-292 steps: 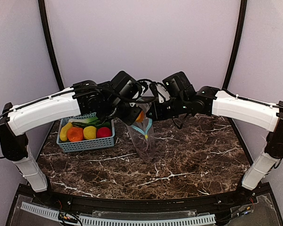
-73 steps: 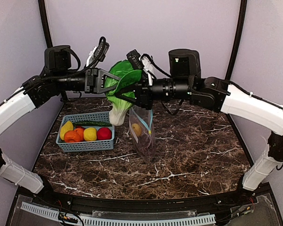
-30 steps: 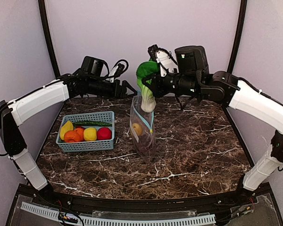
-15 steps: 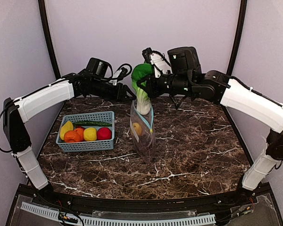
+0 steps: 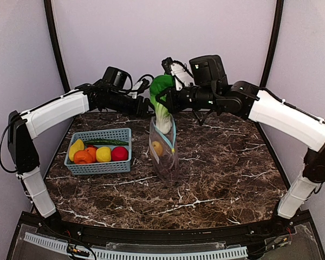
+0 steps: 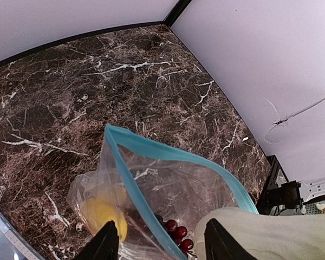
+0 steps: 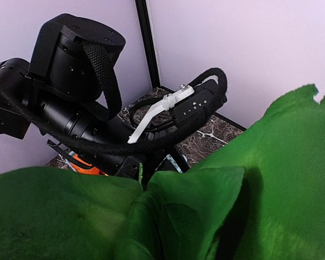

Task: Place the food in the zip-top bag and seal the zipper
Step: Hold the zipper food storage bag at the center of the board, then place the fake vegetable in the zipper food storage bag.

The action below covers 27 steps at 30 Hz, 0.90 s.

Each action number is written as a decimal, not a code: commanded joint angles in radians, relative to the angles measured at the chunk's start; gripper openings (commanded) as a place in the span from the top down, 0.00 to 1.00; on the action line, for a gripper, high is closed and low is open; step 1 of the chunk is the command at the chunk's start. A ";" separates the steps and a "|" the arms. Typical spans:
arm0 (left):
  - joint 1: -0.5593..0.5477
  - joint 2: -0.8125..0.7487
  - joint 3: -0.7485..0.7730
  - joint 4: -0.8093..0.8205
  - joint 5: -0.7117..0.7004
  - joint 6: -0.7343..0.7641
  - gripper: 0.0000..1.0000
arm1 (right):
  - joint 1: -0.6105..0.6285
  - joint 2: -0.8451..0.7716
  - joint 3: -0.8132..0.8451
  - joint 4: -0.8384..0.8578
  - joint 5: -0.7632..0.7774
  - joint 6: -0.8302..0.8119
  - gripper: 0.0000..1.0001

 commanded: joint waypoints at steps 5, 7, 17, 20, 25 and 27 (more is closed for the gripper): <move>-0.001 0.021 0.033 -0.026 0.013 0.016 0.81 | -0.006 0.008 0.012 0.019 -0.004 0.024 1.00; -0.002 0.017 0.029 -0.025 0.015 0.018 0.91 | -0.006 0.013 0.005 0.003 -0.002 0.038 1.00; -0.003 -0.034 -0.055 0.082 0.080 0.021 0.99 | -0.006 0.068 -0.014 -0.141 -0.020 0.172 1.00; -0.003 -0.044 -0.074 0.110 0.092 0.010 0.99 | -0.006 0.085 -0.030 -0.143 -0.035 0.205 1.00; -0.003 -0.059 -0.092 0.138 0.092 0.006 0.99 | -0.006 0.129 0.004 -0.199 -0.071 0.227 1.00; -0.002 -0.067 -0.100 0.152 0.092 0.006 0.99 | -0.007 0.152 0.036 -0.259 -0.072 0.231 1.00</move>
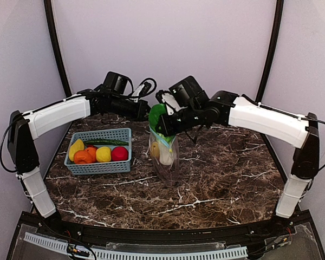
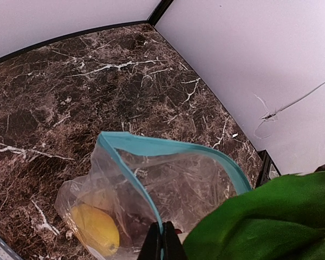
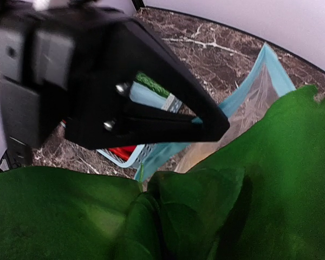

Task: Place the food in the zip-top bag and seal the zipper
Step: Place the fake vegetable in the zipper food storage bag.

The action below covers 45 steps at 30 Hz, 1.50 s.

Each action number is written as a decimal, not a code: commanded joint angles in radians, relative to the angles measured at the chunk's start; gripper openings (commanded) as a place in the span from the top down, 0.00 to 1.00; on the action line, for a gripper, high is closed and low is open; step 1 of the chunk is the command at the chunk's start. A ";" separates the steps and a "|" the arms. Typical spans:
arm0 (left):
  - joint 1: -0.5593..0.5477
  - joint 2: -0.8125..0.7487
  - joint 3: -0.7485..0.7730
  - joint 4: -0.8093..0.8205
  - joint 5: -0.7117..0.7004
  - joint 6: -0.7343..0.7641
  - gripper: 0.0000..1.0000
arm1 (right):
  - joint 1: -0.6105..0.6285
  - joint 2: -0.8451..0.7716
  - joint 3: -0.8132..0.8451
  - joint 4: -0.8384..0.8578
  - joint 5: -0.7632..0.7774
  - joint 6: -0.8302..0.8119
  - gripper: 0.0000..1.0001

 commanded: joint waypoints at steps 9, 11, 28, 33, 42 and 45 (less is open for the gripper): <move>-0.002 -0.125 -0.082 0.125 0.032 -0.001 0.99 | -0.019 0.128 0.149 -0.274 -0.080 0.046 1.00; -0.003 -0.133 -0.094 0.147 0.044 -0.004 0.99 | -0.026 0.155 0.165 -0.298 -0.080 0.051 1.00; 0.001 -0.166 -0.162 0.163 0.001 -0.010 0.99 | -0.064 0.192 0.198 -0.286 0.001 0.069 0.67; 0.005 -0.168 -0.172 0.170 0.010 -0.018 0.99 | -0.063 0.070 0.108 -0.209 -0.039 0.062 0.35; 0.009 -0.170 -0.177 0.168 0.014 -0.014 0.99 | -0.060 -0.101 -0.017 -0.084 -0.104 0.040 0.21; 0.010 -0.172 -0.184 0.172 0.017 -0.012 0.99 | -0.055 -0.123 -0.055 -0.038 -0.086 0.026 0.29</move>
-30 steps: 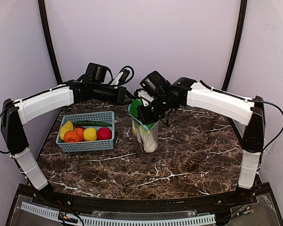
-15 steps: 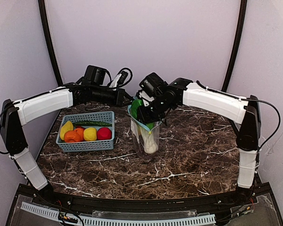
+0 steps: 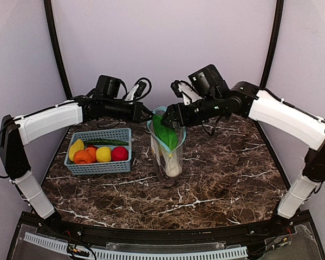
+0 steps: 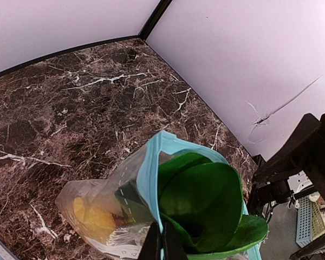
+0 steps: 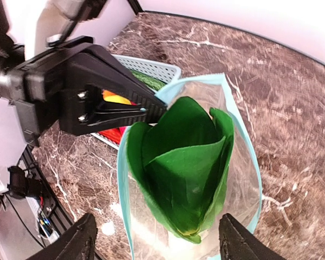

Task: Place the food in the zip-top bag and seal the zipper
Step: Place the fake vegetable in the zipper food storage bag, then adjust the fake vegetable in the zipper food storage bag.

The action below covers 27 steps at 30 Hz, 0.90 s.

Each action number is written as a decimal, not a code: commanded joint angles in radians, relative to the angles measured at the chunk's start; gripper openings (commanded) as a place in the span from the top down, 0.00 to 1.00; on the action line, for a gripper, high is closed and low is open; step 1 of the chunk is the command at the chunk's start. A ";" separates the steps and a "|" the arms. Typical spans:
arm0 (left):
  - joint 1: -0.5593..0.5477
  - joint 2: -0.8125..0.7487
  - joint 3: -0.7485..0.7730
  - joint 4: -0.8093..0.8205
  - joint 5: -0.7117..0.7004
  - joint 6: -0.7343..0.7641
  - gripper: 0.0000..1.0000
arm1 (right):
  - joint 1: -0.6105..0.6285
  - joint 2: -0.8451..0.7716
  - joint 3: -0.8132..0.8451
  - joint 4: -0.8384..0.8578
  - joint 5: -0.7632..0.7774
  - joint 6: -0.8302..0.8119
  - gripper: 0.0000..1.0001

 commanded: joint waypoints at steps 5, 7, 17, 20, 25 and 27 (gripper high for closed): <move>0.008 -0.055 -0.036 0.031 0.018 0.006 0.99 | 0.017 -0.003 -0.054 0.130 0.006 -0.042 0.47; 0.008 -0.055 -0.039 0.033 0.022 0.007 0.99 | 0.018 0.019 -0.044 0.133 0.018 -0.046 0.51; 0.010 -0.063 -0.048 0.047 0.060 0.023 0.99 | 0.019 0.149 -0.002 0.152 0.138 -0.030 0.79; 0.010 -0.063 -0.050 0.054 0.077 0.028 0.99 | 0.019 0.185 0.011 0.157 0.178 -0.016 0.82; 0.011 -0.070 -0.055 0.069 0.105 0.035 0.99 | 0.019 0.265 0.028 0.138 0.248 -0.002 0.84; 0.014 -0.087 -0.065 0.083 0.108 0.038 0.99 | 0.019 0.300 0.032 0.125 0.270 0.003 0.85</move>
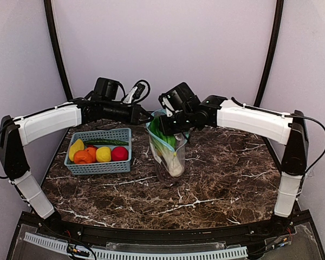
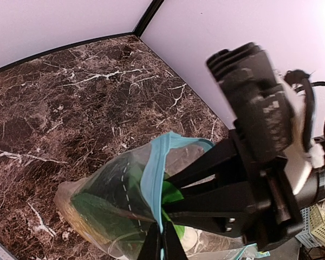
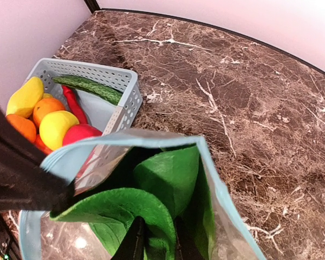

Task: Place the food in the zip-top bag and seal the zipper
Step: Adjust the fake vegetable in the zipper food storage bag.

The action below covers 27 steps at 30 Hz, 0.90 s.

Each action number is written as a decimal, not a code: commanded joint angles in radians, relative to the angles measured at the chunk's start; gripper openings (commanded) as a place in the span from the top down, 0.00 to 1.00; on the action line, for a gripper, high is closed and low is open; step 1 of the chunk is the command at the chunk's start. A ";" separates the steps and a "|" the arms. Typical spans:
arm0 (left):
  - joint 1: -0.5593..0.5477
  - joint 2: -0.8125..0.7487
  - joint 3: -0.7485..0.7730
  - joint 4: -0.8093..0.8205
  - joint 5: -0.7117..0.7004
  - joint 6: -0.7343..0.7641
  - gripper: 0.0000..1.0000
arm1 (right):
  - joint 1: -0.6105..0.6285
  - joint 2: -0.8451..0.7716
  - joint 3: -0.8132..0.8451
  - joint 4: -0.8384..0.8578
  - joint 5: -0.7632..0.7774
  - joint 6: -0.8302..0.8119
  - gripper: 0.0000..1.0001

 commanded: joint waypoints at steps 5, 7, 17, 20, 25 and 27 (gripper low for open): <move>0.018 -0.105 -0.057 0.114 0.072 0.003 0.99 | 0.005 0.148 0.012 -0.050 0.152 0.048 0.87; 0.026 -0.112 -0.066 0.138 0.092 -0.018 0.99 | 0.005 0.168 0.010 -0.051 0.192 0.057 0.87; 0.052 -0.101 -0.075 0.115 0.055 -0.037 0.99 | 0.004 0.113 0.033 -0.065 0.119 0.017 0.73; 0.056 -0.102 -0.078 0.120 0.063 -0.046 0.99 | 0.005 0.038 0.002 -0.055 0.050 -0.005 0.62; 0.055 -0.092 -0.078 0.134 0.091 -0.061 0.99 | 0.021 -0.074 -0.068 -0.010 -0.025 -0.021 0.55; 0.055 -0.089 -0.078 0.139 0.099 -0.065 0.99 | 0.031 -0.101 -0.091 0.020 -0.042 -0.024 0.55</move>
